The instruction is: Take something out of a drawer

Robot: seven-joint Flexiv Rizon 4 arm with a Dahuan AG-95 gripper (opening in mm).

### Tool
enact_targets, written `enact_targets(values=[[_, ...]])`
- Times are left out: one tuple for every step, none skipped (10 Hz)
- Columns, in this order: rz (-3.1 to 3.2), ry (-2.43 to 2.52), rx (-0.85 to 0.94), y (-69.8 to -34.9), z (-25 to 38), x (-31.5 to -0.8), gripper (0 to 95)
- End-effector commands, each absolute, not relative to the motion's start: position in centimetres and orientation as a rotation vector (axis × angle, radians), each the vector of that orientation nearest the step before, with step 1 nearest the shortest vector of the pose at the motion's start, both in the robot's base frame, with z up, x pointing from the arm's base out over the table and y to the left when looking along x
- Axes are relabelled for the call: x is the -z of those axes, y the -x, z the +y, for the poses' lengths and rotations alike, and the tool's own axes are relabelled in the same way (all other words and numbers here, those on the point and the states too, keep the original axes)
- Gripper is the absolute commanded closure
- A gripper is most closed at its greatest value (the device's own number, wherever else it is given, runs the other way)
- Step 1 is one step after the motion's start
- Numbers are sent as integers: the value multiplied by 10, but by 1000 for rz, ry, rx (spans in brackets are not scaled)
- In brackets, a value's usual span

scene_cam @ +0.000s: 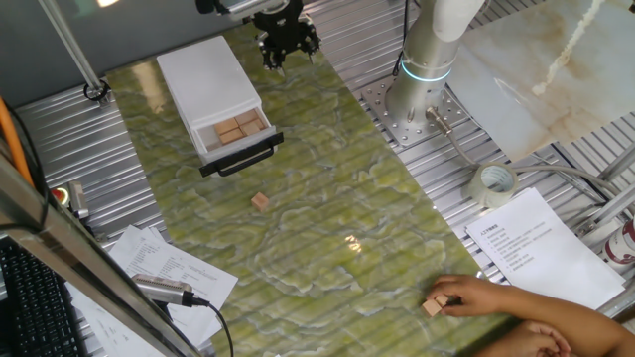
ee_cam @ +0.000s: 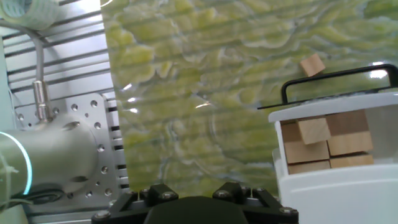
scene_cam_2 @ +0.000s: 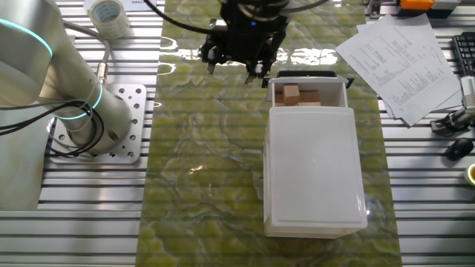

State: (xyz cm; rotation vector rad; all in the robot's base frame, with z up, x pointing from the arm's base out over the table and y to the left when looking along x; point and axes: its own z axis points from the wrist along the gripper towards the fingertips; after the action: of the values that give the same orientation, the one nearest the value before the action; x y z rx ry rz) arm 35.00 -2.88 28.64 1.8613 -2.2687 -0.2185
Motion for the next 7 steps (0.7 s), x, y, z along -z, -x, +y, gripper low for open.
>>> enact_targets(values=[[-2304,-1827,217,-349,-29,-286,380],[-2295,-1842,223,-349,-29,-286,380],[-2312,-1826,221,-349,-29,-286,380],[-2315,-1823,218,-349,-29,-286,380],[-2313,-1825,220,-349,-29,-286,380],[-2304,-1840,227,-349,-29,-286,380],[-2297,-1855,238,-349,-29,-286,380]])
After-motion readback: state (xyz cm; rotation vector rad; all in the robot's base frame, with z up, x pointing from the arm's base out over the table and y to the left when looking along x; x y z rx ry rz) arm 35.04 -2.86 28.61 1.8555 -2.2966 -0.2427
